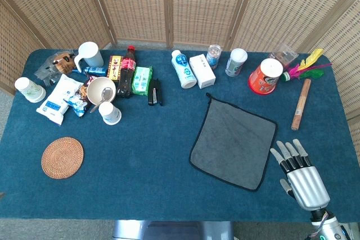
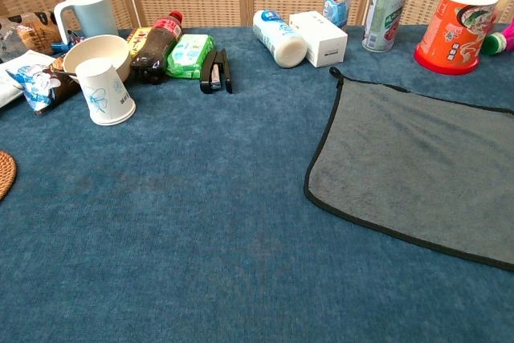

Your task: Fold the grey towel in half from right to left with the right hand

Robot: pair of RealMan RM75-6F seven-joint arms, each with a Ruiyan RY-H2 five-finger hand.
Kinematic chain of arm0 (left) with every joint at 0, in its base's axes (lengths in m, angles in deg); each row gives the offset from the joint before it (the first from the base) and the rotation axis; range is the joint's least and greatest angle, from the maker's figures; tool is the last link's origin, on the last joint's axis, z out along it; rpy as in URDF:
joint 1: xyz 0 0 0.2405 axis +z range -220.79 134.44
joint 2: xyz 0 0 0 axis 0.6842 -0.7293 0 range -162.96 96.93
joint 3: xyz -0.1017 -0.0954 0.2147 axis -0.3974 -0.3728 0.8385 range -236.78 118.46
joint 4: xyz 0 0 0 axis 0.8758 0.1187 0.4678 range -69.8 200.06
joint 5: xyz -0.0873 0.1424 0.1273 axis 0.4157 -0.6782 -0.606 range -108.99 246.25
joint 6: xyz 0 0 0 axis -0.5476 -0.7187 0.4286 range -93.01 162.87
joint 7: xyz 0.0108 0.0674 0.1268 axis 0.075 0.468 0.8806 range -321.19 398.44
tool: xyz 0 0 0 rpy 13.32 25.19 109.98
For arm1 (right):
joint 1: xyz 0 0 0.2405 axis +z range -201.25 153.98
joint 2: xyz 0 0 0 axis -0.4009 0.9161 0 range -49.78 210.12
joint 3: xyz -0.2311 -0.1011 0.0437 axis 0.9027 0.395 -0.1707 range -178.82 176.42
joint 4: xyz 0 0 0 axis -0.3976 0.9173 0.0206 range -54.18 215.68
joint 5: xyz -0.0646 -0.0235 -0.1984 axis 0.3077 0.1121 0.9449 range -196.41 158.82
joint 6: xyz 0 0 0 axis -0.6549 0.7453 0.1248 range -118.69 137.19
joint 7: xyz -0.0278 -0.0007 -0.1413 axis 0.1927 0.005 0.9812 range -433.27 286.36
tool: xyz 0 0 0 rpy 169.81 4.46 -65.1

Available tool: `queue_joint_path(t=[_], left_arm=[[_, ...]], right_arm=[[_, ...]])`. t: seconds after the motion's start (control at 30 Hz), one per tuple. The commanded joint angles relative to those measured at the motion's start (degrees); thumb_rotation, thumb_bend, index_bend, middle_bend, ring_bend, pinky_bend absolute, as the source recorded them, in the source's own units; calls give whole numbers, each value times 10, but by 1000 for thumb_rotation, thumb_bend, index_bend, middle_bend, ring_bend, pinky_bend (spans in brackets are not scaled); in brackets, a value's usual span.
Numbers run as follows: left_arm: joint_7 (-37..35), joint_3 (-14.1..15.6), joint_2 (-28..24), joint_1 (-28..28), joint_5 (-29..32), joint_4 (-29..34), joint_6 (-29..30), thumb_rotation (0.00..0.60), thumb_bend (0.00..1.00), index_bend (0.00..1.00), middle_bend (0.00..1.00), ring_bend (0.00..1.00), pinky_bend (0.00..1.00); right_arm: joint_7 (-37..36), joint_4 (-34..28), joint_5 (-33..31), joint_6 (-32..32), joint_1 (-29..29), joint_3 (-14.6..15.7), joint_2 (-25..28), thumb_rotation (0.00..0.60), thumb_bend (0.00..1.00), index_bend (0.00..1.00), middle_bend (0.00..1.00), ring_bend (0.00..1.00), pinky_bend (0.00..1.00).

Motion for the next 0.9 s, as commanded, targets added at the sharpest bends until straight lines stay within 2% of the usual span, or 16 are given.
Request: queue_joint_path(t=[0.03, 0.37, 0.6, 0.9], left_arm=[[-3, 0, -1, 0, 0, -1, 1, 600, 198, 14, 0, 0, 0], [-18, -1, -2, 2, 1, -7, 6, 600, 199, 13, 0, 0, 2], [-22, -2, -3, 0, 7, -5, 0, 600, 198, 13, 0, 0, 3], [-11, -1, -3, 1, 6, 2, -2, 600, 198, 13, 0, 0, 3]], right_arm=[[0, 2, -2, -4, 1, 1, -2, 600, 237, 108, 0, 0, 0], [-12, 14, 0, -22, 14, 2, -15, 600, 238, 111, 0, 0, 0], [-24, 36, 1, -52, 44, -8, -29, 600, 238, 112, 0, 0, 7], [-44, 51, -5, -80, 69, -11, -24, 600, 237, 112, 0, 0, 35]])
